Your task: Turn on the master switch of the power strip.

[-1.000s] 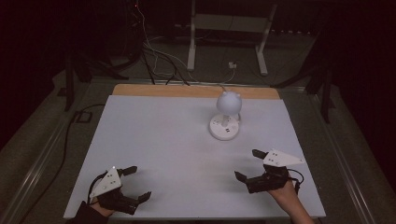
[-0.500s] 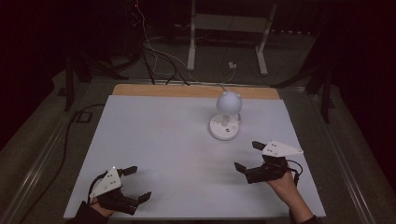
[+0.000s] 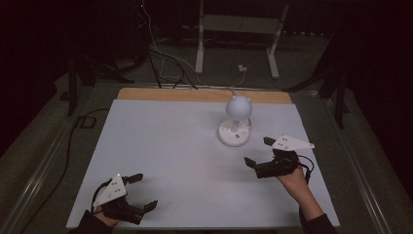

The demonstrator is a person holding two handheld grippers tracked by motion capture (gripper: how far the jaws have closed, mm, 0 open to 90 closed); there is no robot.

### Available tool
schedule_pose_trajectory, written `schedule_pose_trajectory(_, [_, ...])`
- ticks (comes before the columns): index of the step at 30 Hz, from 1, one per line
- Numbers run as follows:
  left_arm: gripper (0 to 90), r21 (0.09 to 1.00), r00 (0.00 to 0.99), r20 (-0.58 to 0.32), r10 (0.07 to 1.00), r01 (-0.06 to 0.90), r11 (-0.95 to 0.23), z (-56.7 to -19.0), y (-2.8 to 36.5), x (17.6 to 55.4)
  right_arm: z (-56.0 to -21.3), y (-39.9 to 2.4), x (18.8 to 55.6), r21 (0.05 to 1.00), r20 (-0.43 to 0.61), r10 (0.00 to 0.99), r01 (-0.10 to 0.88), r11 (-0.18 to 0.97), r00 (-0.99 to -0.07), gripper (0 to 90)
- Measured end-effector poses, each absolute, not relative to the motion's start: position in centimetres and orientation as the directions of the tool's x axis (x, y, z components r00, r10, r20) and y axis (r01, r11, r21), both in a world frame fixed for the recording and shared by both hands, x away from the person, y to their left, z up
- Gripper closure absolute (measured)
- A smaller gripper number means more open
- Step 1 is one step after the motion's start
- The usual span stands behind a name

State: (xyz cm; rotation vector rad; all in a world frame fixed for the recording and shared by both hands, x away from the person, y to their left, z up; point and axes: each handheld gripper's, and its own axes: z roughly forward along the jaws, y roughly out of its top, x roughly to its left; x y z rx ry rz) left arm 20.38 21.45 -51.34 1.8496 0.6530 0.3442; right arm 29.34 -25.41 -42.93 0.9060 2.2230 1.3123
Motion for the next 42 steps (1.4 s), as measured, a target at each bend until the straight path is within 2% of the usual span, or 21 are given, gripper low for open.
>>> schedule_pose_trajectory(20, [0.1,0.928,0.807,-0.075,0.586,0.271,-0.256,-51.3,21.5,20.4,-43.7,-25.0,32.7,0.865,-0.024,0.73,0.352,0.358,-0.683,0.0])
schedule_pose_trajectory(42, [0.1,0.928,0.81,-0.078,0.581,0.271,-0.254,-51.4,21.5,20.4,-47.1,-23.7,37.8,0.828,-0.052,0.771,0.404,0.389,-0.635,0.0])
